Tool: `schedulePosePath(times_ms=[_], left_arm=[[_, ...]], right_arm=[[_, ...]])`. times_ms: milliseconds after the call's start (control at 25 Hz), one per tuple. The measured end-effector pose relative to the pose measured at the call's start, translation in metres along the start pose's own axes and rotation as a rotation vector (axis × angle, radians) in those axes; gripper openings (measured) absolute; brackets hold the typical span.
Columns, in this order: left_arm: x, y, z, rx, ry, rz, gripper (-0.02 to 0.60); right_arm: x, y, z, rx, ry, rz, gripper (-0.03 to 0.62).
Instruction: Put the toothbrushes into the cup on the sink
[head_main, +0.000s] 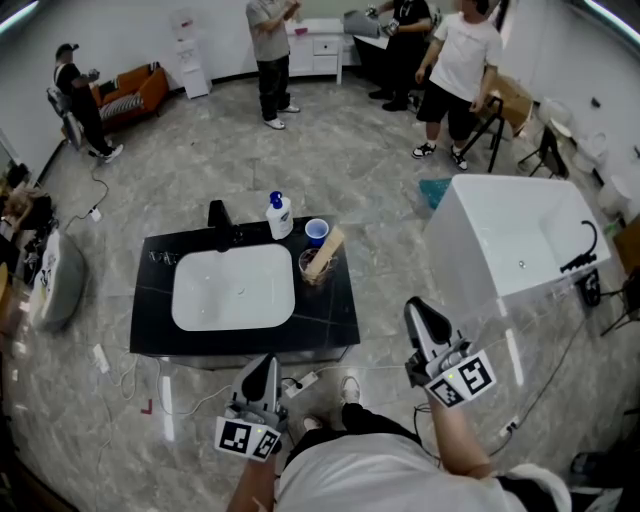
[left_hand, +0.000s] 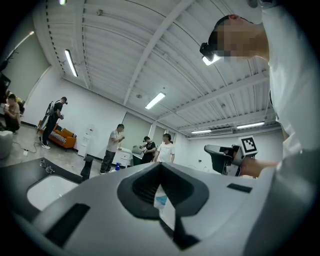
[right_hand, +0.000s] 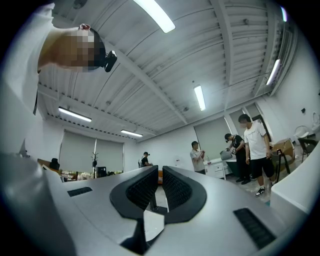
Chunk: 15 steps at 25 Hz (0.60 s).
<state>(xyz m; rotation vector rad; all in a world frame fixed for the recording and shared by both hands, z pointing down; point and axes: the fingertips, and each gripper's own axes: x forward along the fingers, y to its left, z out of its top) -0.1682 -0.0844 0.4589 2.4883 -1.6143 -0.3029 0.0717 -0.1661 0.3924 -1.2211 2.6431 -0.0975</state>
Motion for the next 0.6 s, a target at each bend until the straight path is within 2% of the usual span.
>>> schedulePosePath(times_ms=[440,600], left_arm=[[-0.031,0.011,-0.003,-0.004,0.008,0.008,-0.002],[-0.033,0.007,0.002,-0.009,-0.006,0.015,-0.002]], right_arm=[[-0.007,0.031,-0.015,0.021,0.025,0.009,0.051],[-0.001,0.036,-0.01,0.014,0.037,0.039,0.051]])
